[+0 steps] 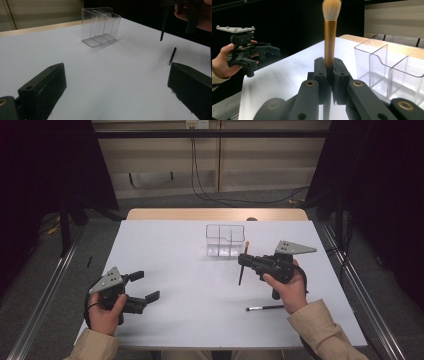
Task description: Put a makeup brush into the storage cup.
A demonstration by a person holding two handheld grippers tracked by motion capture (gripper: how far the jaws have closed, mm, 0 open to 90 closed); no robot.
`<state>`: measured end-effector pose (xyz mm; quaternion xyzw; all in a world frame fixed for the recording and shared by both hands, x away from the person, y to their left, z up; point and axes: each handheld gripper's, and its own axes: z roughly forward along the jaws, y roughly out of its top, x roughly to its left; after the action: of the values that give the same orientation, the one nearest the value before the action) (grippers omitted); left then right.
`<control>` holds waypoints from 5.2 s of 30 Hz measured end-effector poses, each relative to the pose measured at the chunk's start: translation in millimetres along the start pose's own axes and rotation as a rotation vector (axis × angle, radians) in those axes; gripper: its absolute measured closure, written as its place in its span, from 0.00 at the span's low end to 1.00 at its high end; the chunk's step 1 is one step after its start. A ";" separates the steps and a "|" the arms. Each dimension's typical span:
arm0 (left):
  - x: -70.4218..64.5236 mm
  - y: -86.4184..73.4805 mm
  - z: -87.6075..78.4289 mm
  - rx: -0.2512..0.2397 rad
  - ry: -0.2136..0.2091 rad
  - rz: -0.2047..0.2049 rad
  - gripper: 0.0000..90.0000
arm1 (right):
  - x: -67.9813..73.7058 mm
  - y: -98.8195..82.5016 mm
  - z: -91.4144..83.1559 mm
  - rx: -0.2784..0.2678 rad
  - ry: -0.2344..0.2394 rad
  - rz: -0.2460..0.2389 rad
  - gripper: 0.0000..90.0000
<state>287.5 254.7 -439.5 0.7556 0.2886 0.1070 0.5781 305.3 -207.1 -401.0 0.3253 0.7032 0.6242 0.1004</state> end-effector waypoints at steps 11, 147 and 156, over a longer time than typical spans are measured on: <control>-0.5 0.6 -3.8 -0.015 0.002 -0.002 0.02 | -7.5 18.4 0.2 -0.009 -0.027 -0.019 0.94; 0.7 -0.6 0.2 -0.012 -0.016 0.009 0.02 | -94.2 49.8 66.3 -0.018 -0.267 -0.097 0.93; 0.5 -0.5 0.4 -0.012 -0.017 0.008 0.02 | -95.7 45.0 65.6 -0.015 -0.268 -0.087 0.93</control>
<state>288.0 254.8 -440.2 0.7543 0.2801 0.1045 0.5845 429.7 -209.1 -397.0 0.3739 0.6923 0.5756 0.2227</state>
